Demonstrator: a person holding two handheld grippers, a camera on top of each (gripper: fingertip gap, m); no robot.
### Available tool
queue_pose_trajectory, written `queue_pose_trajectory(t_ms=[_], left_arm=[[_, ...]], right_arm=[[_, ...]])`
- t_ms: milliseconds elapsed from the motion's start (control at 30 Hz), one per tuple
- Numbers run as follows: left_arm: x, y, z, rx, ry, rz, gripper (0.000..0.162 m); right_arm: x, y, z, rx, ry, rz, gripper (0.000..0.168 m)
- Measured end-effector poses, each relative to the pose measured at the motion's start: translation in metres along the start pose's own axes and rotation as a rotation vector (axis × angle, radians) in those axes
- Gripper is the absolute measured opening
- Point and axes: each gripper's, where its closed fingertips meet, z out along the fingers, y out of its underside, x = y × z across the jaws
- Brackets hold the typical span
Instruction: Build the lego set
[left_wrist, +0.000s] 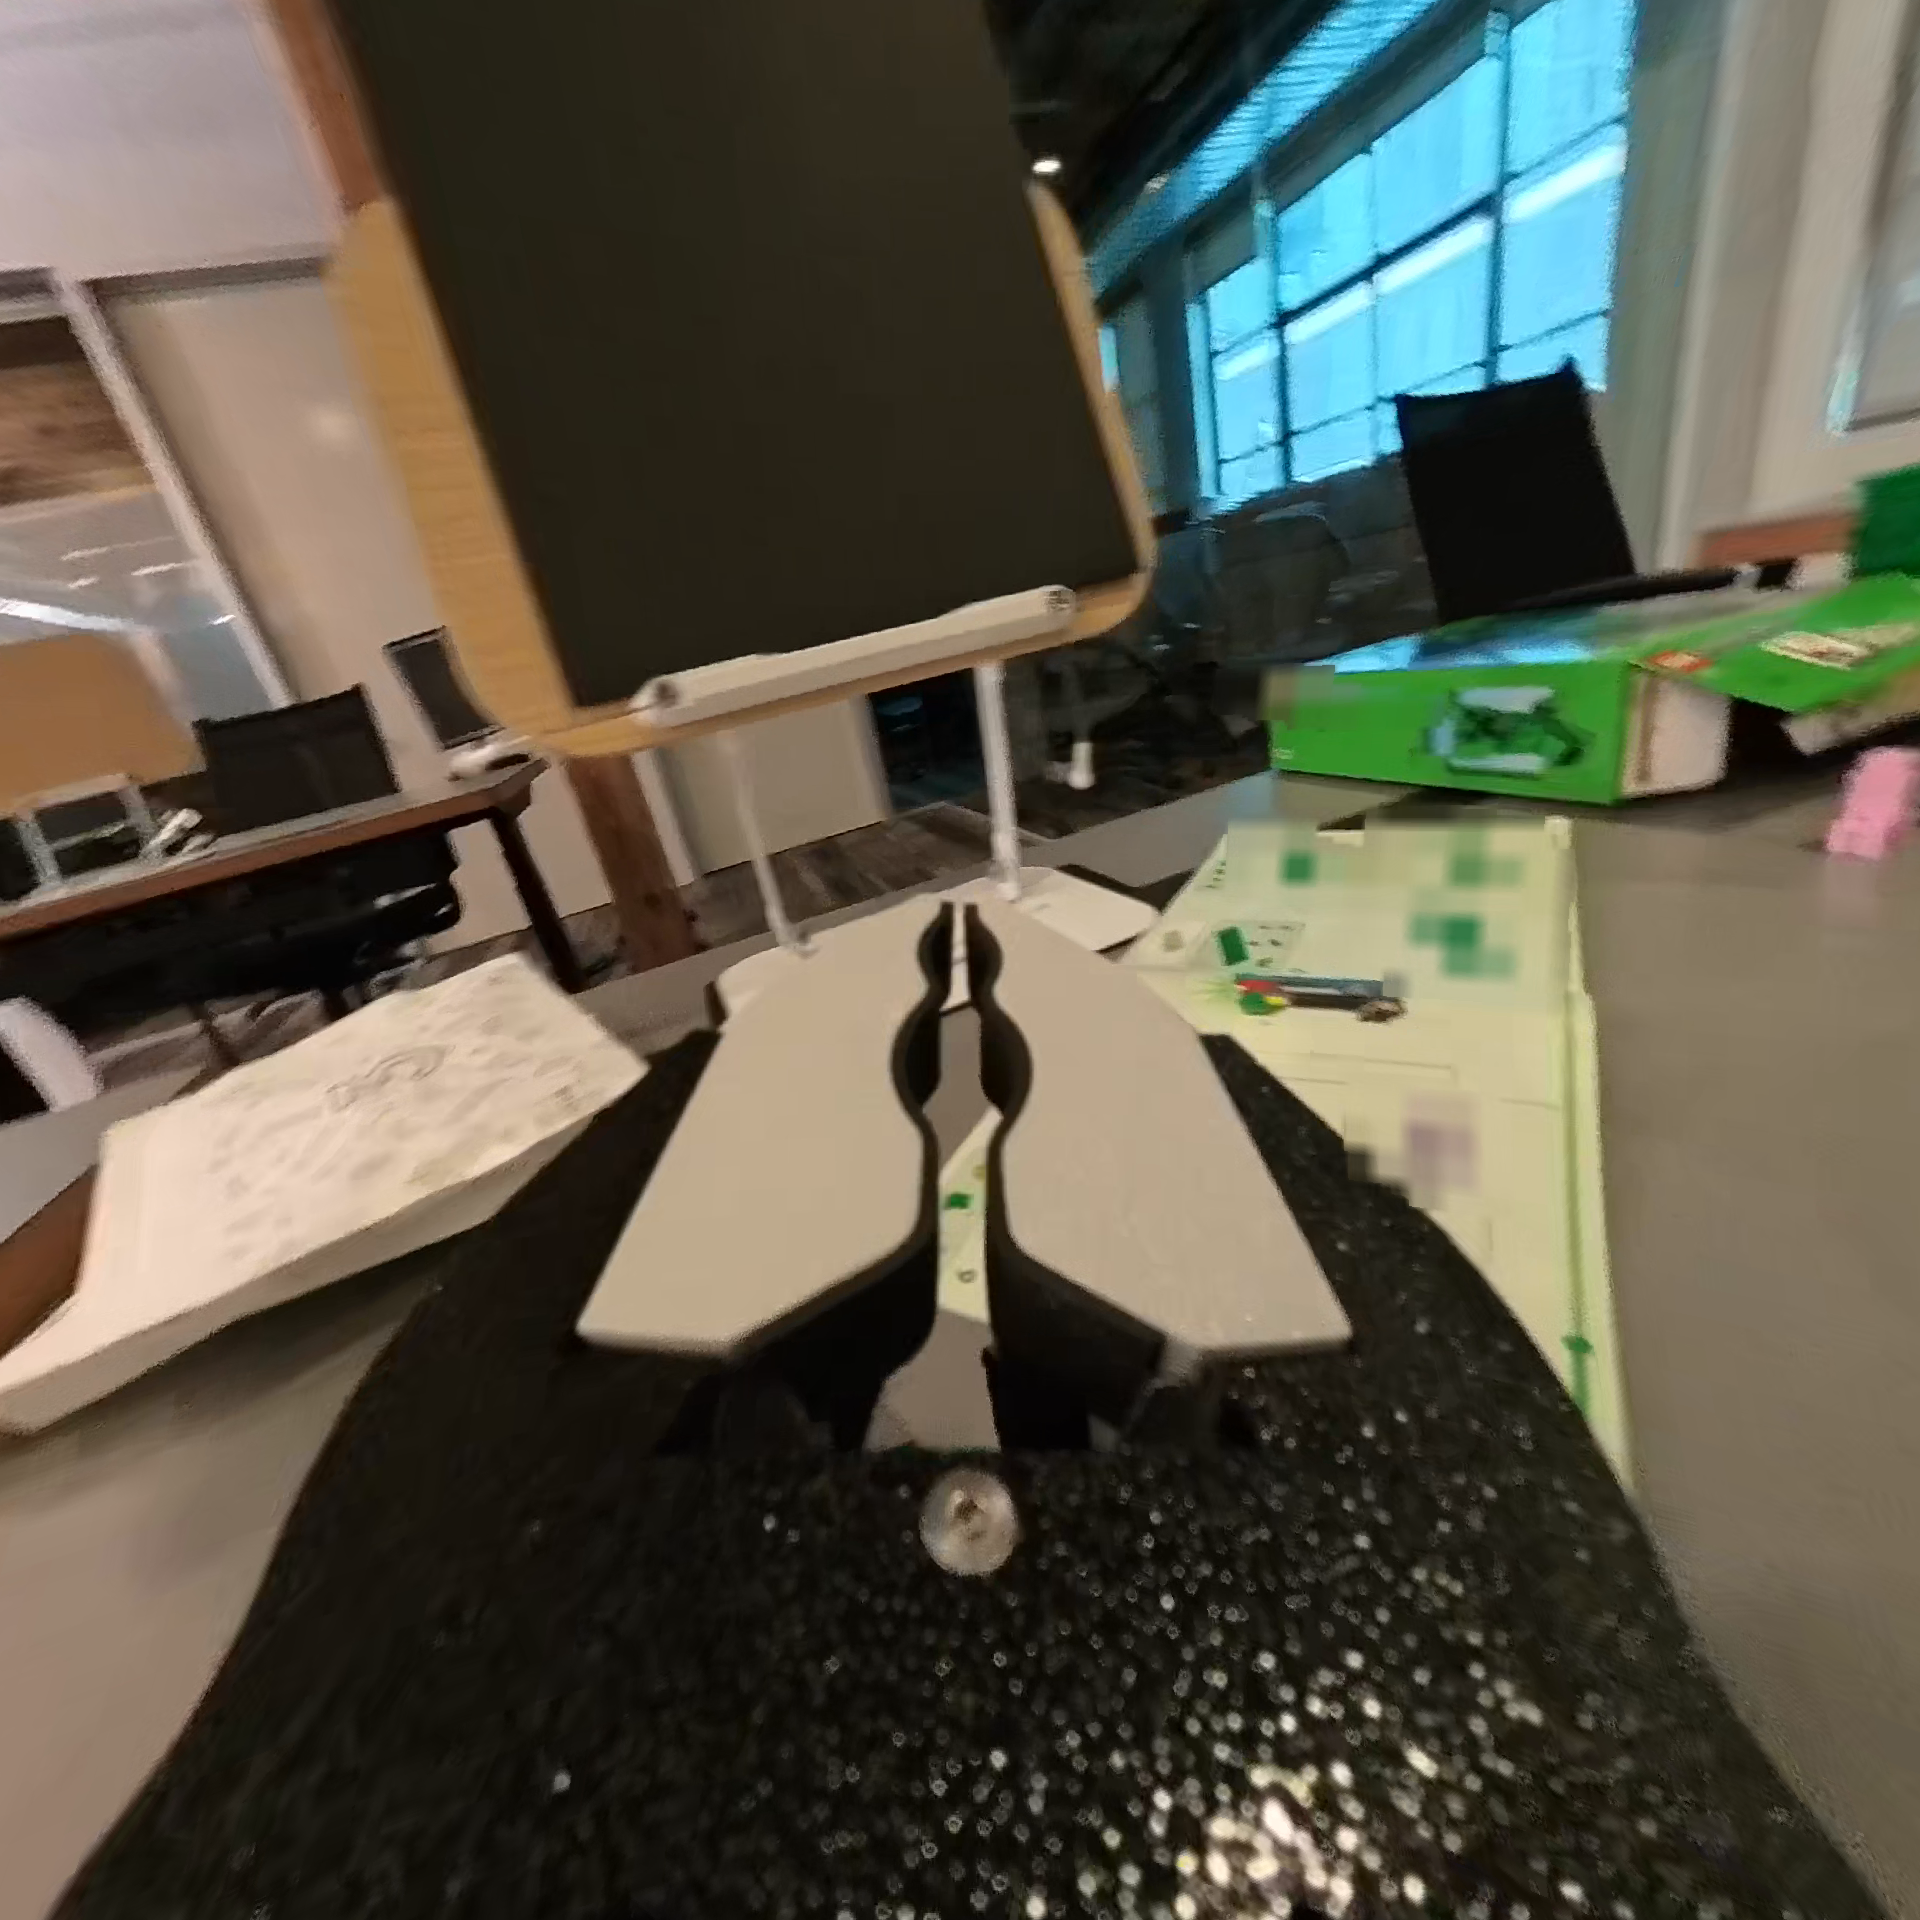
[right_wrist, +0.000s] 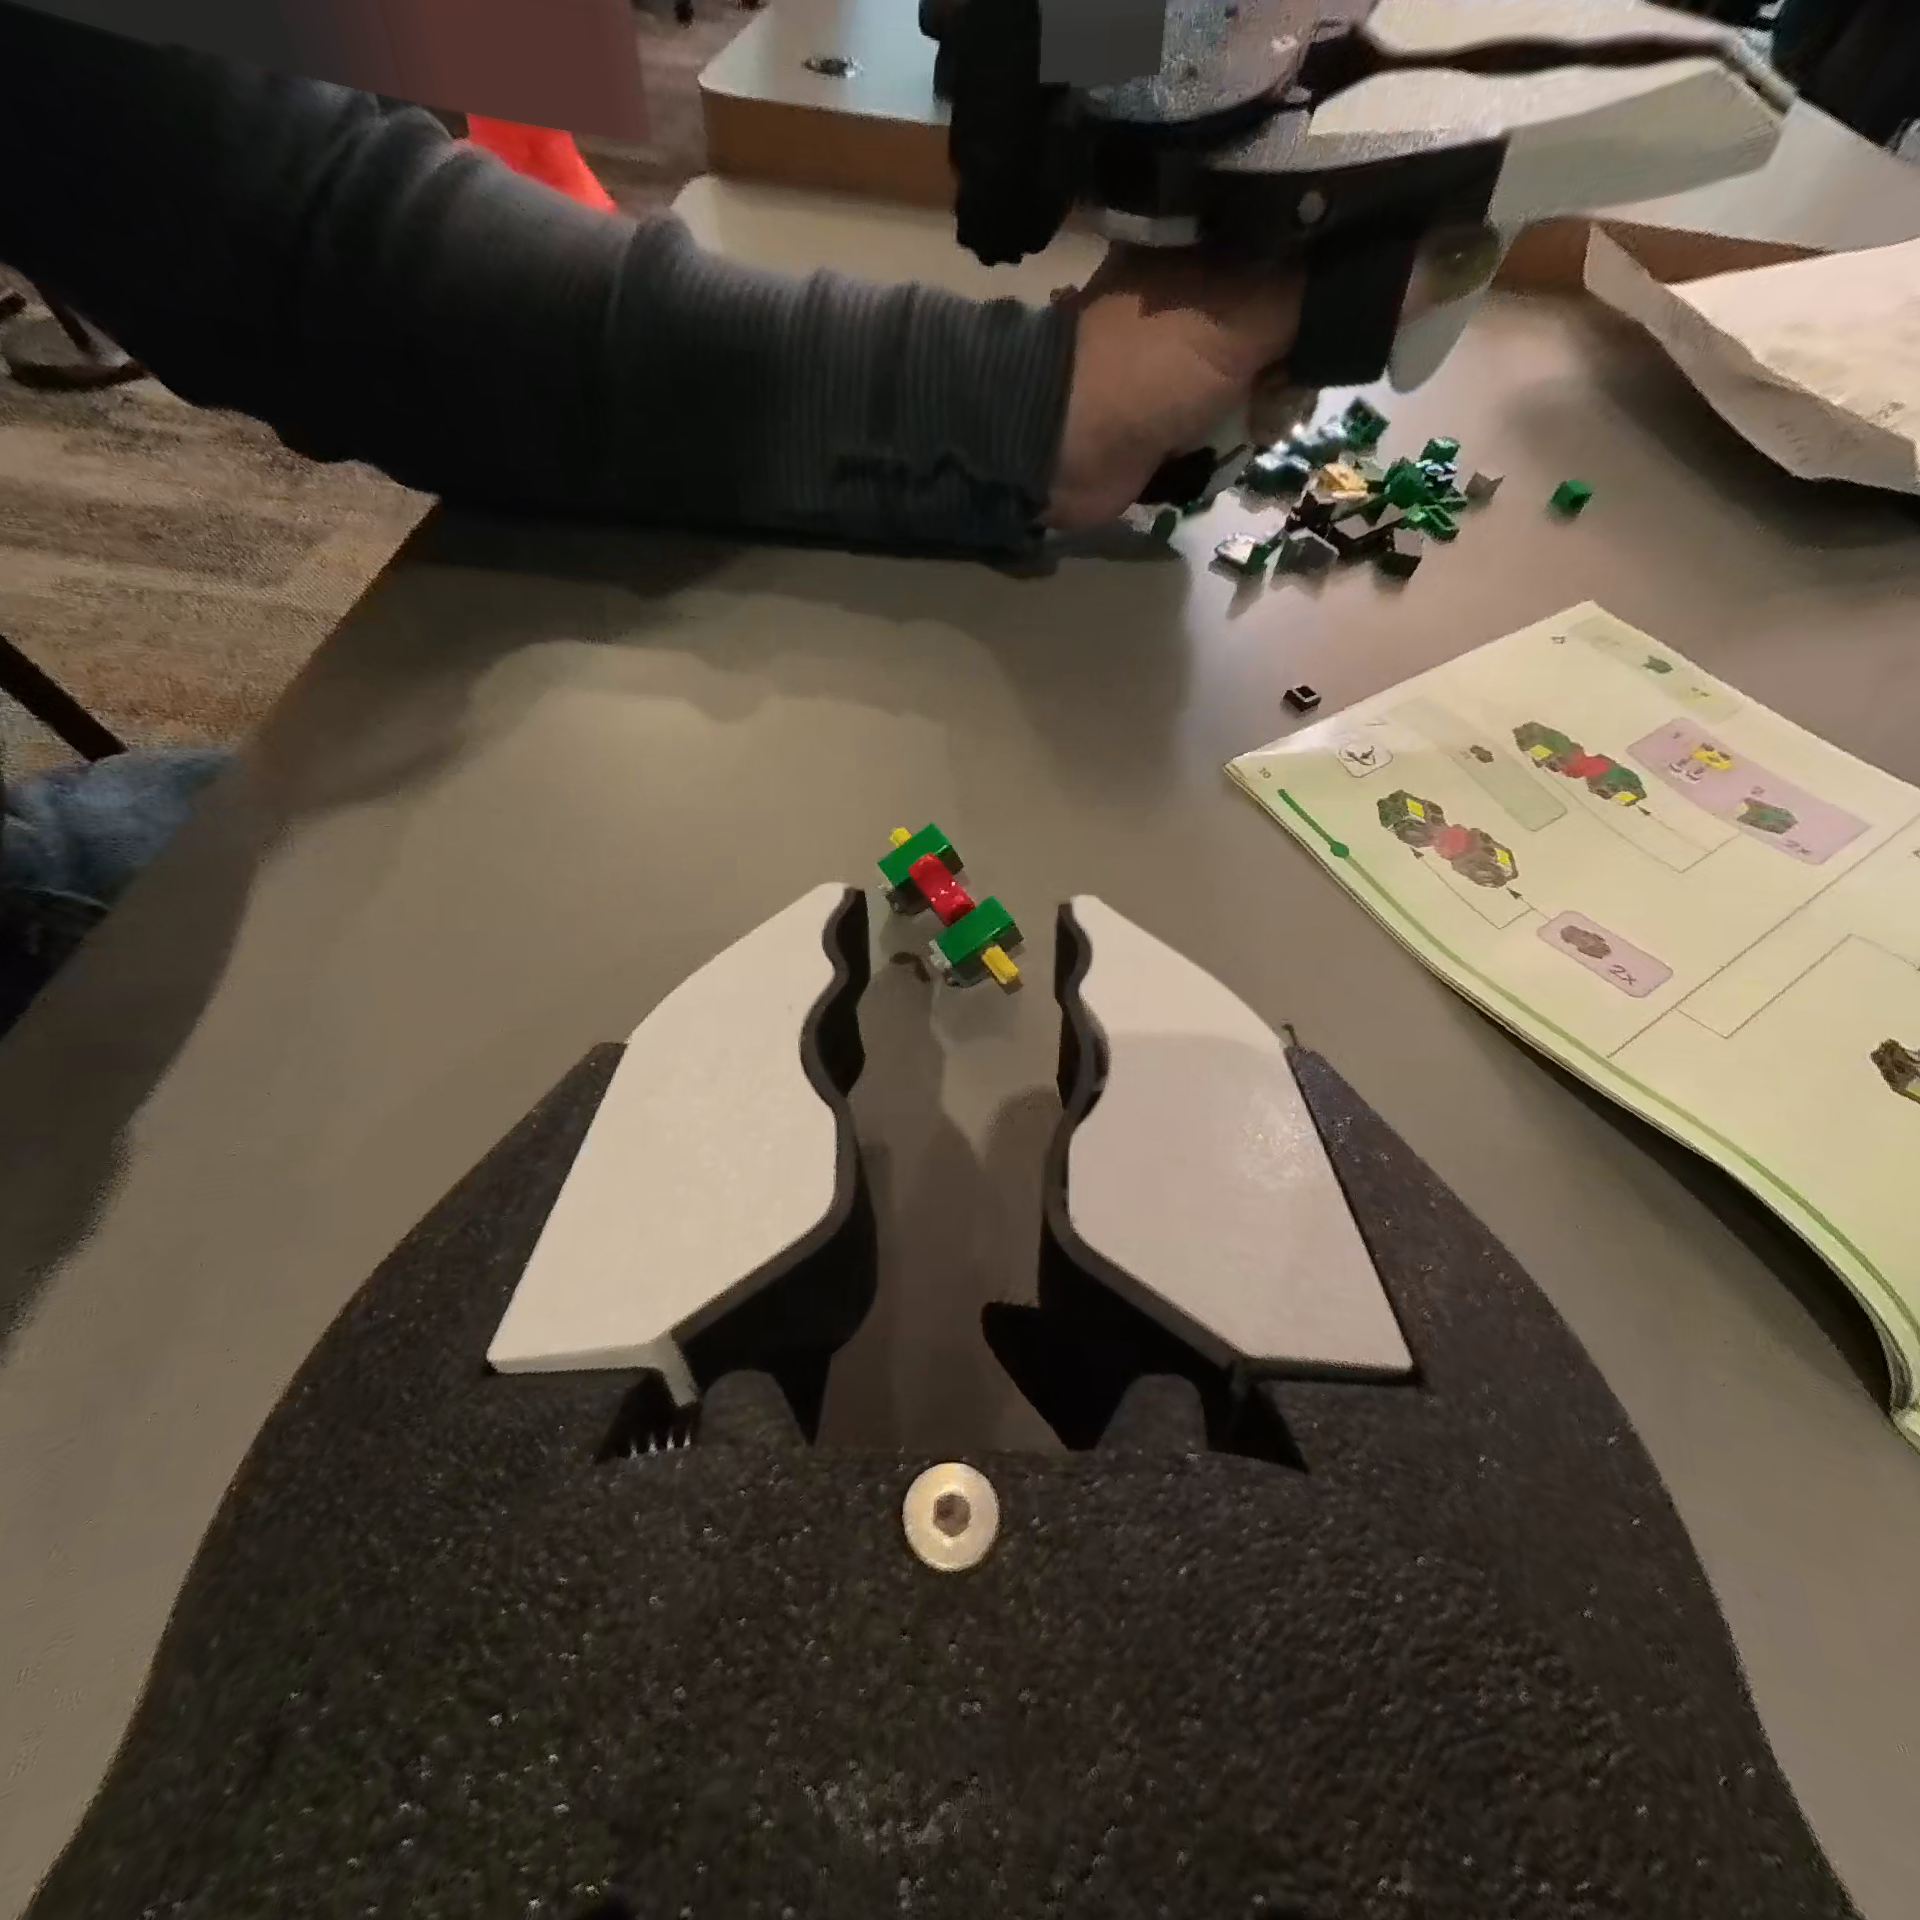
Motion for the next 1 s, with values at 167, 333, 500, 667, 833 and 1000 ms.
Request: queue_pose_trajectory(t_ms=[167,333,500,667,833,1000], left_arm=[[0.031,0.000,0.005,-0.010,0.102,0.129,0.000],[0.012,-0.007,0.001,0.028,-0.013,0.147,0.000],[-0.022,-0.017,-0.012,0.103,-0.154,0.069,0.000],[-0.025,-0.014,-0.013,0.107,-0.158,0.020,0.000],[-0.033,-0.016,-0.016,0.121,-0.193,0.006,0.000],[-0.065,-0.029,-0.035,0.108,-0.289,0.130,0.000]], right_arm=[[0.007,0.000,0.000,0.002,0.049,0.016,0.040],[0.009,0.002,0.001,-0.010,0.052,0.024,0.040],[0.006,0.007,0.005,-0.058,0.035,0.015,0.040],[0.004,0.012,0.009,-0.099,0.031,-0.004,0.040],[0.005,0.010,0.007,-0.081,0.041,-0.007,0.040],[0.008,0.003,0.002,-0.024,0.044,0.025,0.040]])
